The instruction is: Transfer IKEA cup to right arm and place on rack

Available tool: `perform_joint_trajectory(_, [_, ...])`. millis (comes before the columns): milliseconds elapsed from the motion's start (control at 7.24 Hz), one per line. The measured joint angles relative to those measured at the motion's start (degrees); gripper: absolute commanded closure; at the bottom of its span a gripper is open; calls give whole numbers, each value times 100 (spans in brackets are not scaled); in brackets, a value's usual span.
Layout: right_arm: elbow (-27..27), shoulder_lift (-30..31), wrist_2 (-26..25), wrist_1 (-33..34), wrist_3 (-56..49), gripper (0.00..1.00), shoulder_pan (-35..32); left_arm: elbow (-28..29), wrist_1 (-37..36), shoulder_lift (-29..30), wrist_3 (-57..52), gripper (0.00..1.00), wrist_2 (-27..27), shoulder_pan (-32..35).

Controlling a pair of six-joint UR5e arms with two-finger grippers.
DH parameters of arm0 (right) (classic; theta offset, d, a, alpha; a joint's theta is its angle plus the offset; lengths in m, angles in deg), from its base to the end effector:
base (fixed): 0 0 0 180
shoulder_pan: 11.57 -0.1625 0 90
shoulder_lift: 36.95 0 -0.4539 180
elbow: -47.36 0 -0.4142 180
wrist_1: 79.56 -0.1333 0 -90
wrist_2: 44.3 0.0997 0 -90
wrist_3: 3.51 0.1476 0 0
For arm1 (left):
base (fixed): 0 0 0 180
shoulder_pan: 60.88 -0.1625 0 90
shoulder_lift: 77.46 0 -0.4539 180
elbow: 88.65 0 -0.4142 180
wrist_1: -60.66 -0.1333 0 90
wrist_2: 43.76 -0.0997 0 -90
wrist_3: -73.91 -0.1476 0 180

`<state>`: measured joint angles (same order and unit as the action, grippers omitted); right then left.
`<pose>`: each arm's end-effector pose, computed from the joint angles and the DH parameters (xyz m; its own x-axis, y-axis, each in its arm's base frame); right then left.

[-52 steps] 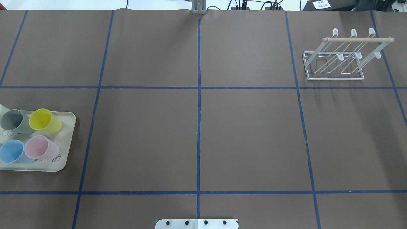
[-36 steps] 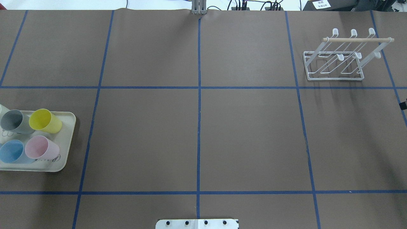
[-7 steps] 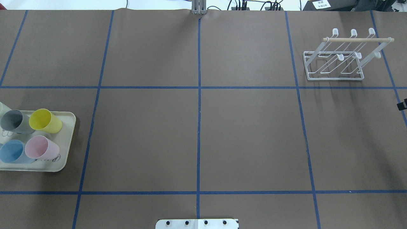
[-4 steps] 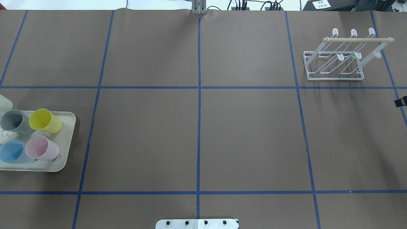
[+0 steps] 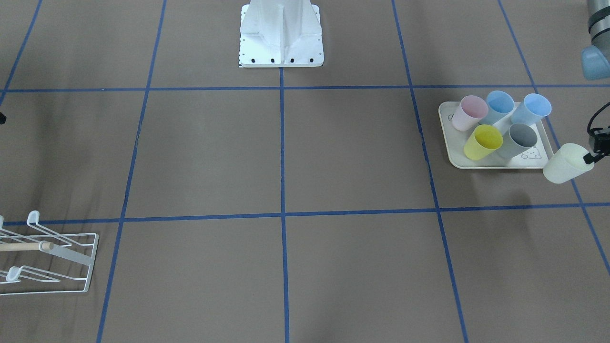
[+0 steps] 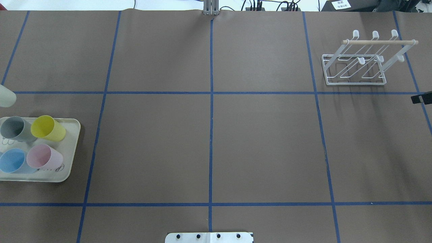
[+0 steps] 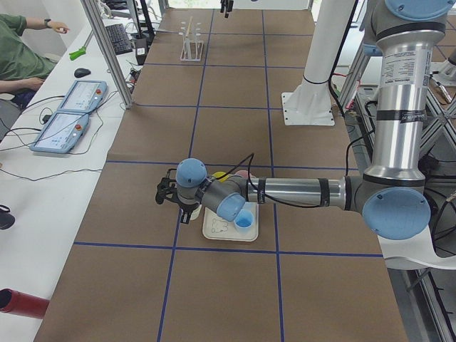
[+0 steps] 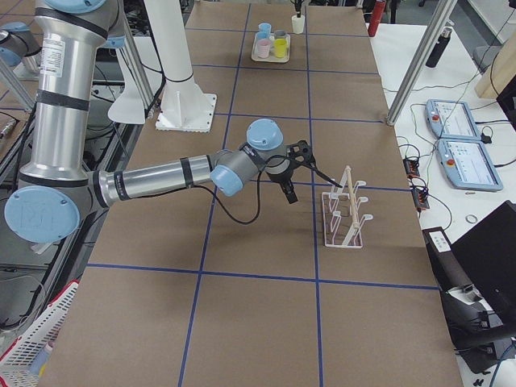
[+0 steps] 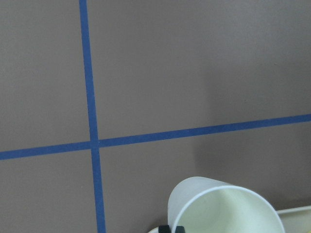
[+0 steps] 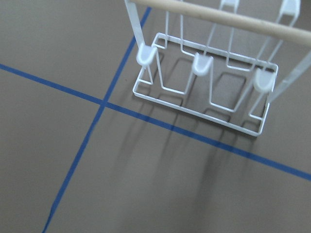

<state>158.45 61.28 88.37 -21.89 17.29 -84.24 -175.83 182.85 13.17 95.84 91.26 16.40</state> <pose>-0.1130 -0.4739 0.5253 0.5968 -0.3949 0.6985 -0.0021 0.8697 0.4936 0.0945 -0.5501 0.6727 0.6386 0.1489 -0.7550 0.0515 0.9706 0.2350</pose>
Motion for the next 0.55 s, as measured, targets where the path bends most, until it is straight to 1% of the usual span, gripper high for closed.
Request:
perform_joint_trajectory(276, [-99,-416,15,-162,-11,0,22,-15,-20,91,52,100,13,4])
perform_joint_trajectory(552, [-139,-684,23,-190,24,1,38,-139,-20,122,282,100,66,6])
